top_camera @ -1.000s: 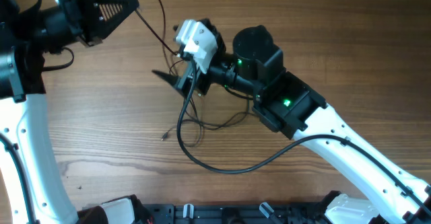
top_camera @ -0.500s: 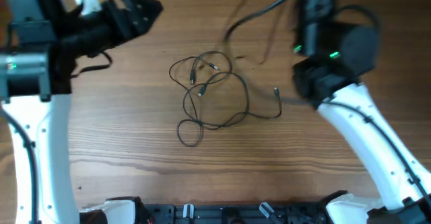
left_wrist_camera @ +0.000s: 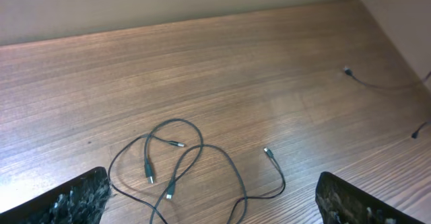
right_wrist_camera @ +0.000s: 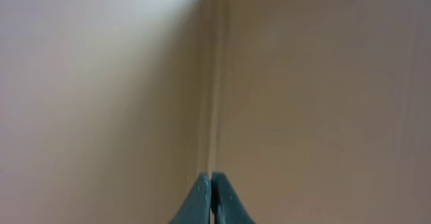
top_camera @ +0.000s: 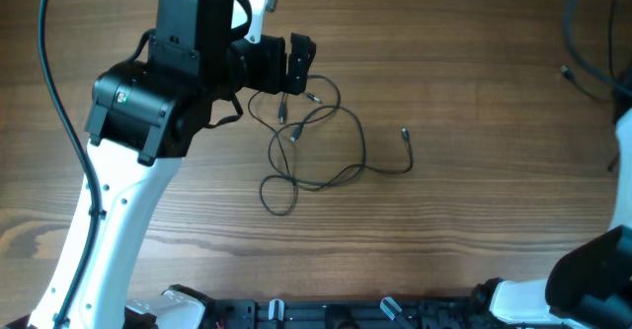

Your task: Untangle cables

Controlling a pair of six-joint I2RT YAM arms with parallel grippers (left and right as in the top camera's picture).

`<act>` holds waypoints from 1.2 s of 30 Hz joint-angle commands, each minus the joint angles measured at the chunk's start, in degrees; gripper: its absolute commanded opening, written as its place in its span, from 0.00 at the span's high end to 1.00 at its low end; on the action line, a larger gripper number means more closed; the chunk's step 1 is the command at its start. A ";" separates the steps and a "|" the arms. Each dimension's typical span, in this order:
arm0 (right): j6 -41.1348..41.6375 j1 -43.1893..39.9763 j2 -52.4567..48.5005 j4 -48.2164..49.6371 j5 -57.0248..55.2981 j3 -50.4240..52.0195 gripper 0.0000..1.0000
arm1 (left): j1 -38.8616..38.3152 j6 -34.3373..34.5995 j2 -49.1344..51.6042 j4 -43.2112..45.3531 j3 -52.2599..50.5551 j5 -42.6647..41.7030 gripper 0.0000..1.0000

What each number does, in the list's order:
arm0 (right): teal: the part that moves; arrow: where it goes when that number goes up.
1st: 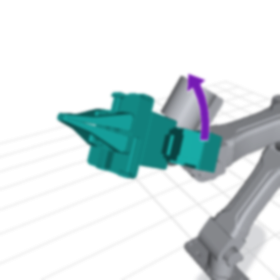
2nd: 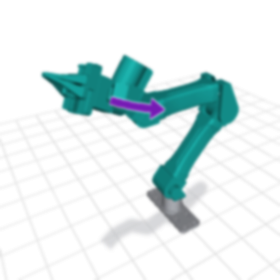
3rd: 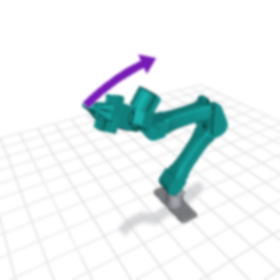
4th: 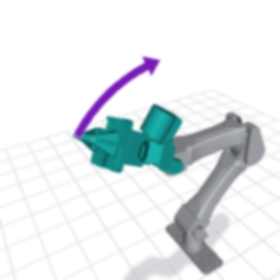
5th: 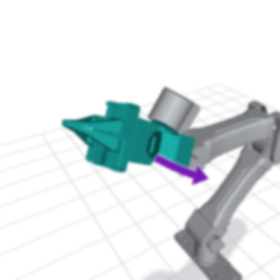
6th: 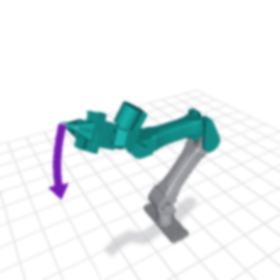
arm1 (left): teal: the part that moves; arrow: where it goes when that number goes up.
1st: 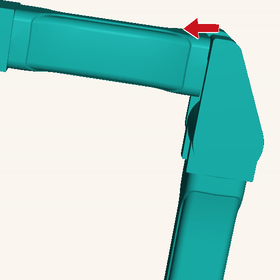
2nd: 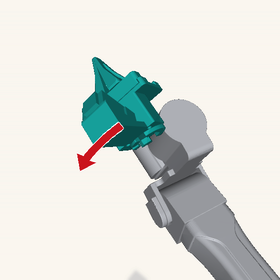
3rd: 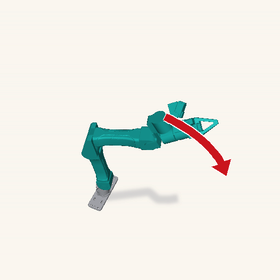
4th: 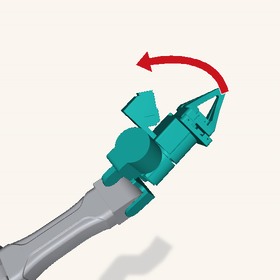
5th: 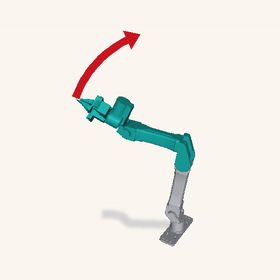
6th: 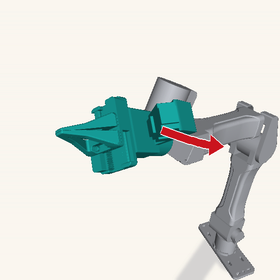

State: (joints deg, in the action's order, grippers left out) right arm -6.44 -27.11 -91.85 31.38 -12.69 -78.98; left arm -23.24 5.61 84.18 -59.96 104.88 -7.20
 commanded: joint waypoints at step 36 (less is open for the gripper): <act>113.74 -9.84 -4.66 -21.53 36.22 2.21 0.00 | -0.17 2.78 3.80 -9.70 0.11 0.61 0.00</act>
State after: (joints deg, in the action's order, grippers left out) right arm 110.76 -38.98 -103.46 5.34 28.18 -75.61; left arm -23.27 8.01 87.77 -69.76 104.88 -6.66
